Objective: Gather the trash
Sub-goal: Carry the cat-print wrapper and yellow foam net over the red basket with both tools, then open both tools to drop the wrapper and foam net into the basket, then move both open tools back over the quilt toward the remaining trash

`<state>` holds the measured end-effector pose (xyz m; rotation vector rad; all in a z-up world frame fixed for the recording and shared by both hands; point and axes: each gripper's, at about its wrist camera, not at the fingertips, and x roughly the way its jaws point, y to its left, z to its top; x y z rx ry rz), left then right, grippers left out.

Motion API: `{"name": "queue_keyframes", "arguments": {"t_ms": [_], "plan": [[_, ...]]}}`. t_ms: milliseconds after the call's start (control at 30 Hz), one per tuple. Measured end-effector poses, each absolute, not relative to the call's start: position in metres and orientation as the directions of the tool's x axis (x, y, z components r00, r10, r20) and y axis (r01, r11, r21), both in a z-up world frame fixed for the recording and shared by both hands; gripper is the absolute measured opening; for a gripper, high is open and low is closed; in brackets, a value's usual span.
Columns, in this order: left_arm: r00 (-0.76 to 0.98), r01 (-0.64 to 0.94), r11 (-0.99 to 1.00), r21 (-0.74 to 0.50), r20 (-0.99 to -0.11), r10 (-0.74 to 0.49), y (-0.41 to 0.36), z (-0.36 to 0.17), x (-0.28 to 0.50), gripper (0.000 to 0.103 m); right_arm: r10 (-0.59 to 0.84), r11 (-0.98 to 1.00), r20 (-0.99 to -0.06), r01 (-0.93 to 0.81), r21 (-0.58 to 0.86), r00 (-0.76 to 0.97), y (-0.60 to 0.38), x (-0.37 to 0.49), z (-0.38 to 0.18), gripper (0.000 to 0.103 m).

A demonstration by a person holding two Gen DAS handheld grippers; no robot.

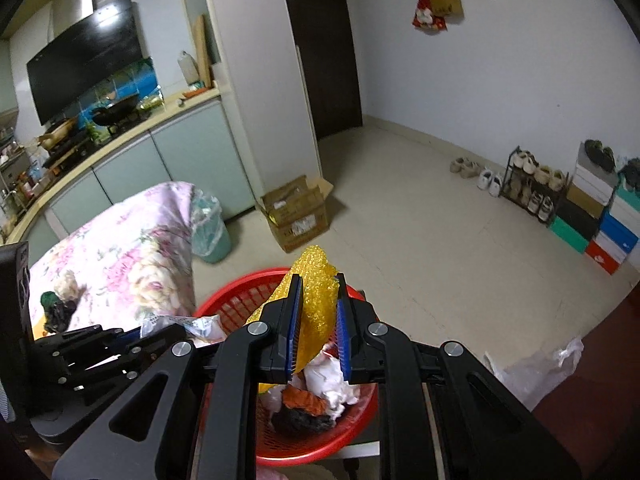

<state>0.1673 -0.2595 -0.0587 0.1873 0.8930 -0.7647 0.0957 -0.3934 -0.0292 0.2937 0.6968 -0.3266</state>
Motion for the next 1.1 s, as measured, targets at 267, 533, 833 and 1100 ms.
{"name": "queue_keyframes", "arguments": {"t_ms": [267,533,833,1100], "plan": [[0.353,0.685,0.716,-0.134,-0.798,-0.488,-0.279,-0.082,0.166,0.015,-0.187,0.904,-0.732,0.406,0.132,0.655,-0.402,0.105,-0.055,0.016],[0.414,0.662,0.742,-0.106,-0.774,-0.479,-0.272,-0.076,0.163,0.071,-0.161,0.886,-0.757,0.431,0.172,0.633,-0.409,0.101,-0.064,0.036],[0.476,0.602,0.79,-0.115,-0.743,-0.471,-0.235,-0.054,0.162,0.084,-0.143,0.884,-0.73,0.418,0.209,0.668,-0.401,0.084,-0.052,0.054],[0.591,0.519,0.853,-0.052,-0.699,-0.402,-0.186,-0.035,0.154,0.086,-0.091,0.916,-0.662,0.324,0.238,0.744,-0.369,0.075,-0.028,0.074]]}}
